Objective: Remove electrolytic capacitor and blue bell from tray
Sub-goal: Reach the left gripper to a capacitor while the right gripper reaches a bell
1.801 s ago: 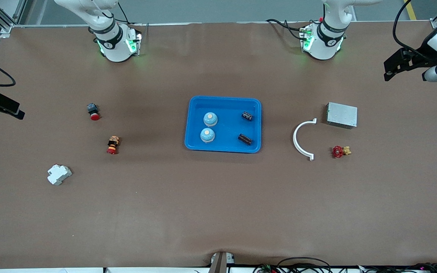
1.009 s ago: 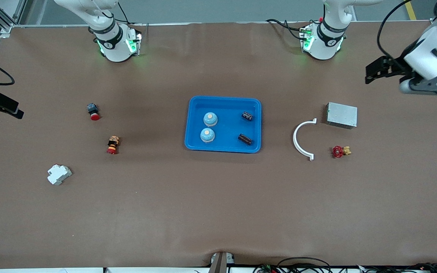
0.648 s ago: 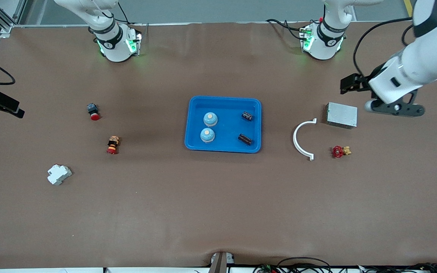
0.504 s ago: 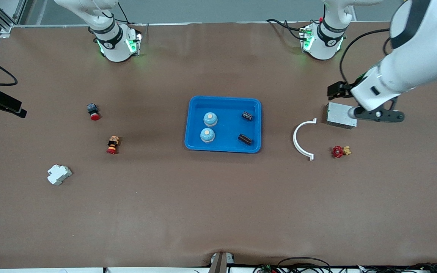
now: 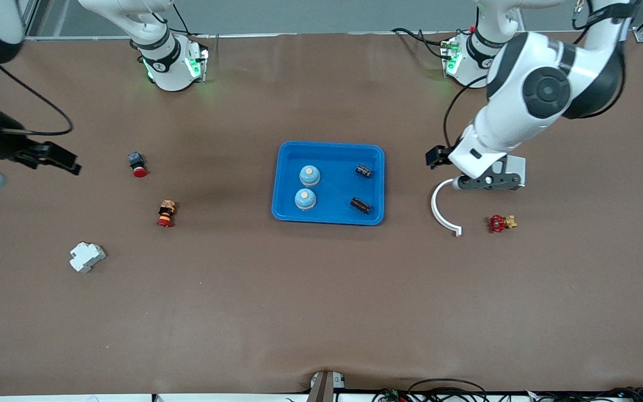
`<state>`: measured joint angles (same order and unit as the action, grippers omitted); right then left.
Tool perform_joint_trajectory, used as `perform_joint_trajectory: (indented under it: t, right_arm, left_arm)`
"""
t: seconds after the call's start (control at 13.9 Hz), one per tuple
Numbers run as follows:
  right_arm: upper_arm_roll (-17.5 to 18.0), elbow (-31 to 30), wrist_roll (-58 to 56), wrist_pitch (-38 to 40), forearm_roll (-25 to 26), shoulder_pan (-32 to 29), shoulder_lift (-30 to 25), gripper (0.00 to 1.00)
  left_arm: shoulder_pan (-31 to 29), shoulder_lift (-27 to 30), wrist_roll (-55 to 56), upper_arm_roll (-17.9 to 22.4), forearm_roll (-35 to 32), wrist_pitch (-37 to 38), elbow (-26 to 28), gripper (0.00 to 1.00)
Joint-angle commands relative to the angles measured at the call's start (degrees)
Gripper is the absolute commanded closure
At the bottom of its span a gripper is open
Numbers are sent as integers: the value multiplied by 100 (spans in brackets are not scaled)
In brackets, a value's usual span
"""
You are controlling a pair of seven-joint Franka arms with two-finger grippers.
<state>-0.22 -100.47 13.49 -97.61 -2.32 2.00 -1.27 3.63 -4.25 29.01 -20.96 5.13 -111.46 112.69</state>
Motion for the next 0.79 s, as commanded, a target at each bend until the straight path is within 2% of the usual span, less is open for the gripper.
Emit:
perform_joint_trajectory:
  t: [0.0, 0.14, 0.29, 0.43, 0.58, 0.72]
  right_arm:
    - [-49, -595, 915, -432, -84, 545, -277, 0]
    - [-57, -815, 1705, -749, -84, 1019, -278, 0]
    - [-49, -1079, 2646, -1250, -84, 1485, -260, 0]
    - [-49, -1237, 3043, -1645, -111, 1812, -199, 0]
    - [-57, -1413, 3177, -2032, -644, 2006, -94, 0]
    - [-57, -1475, 3256, -2165, -735, 2216, 108, 0]
  left_arm:
    - [154, -171, 1042, -276, 5, -769, 454, 0]
    - [436, -461, 1745, -286, -56, -1324, 657, 0]
    - [751, -865, 2632, -277, -204, -1650, 667, 0]
    - [1007, -1287, 3590, -286, -363, -1983, 614, 0]
    - [1175, -1630, 4163, -286, -425, -2440, 605, 4]
    - [1455, -1964, 4830, -268, -434, -2784, 605, 9]
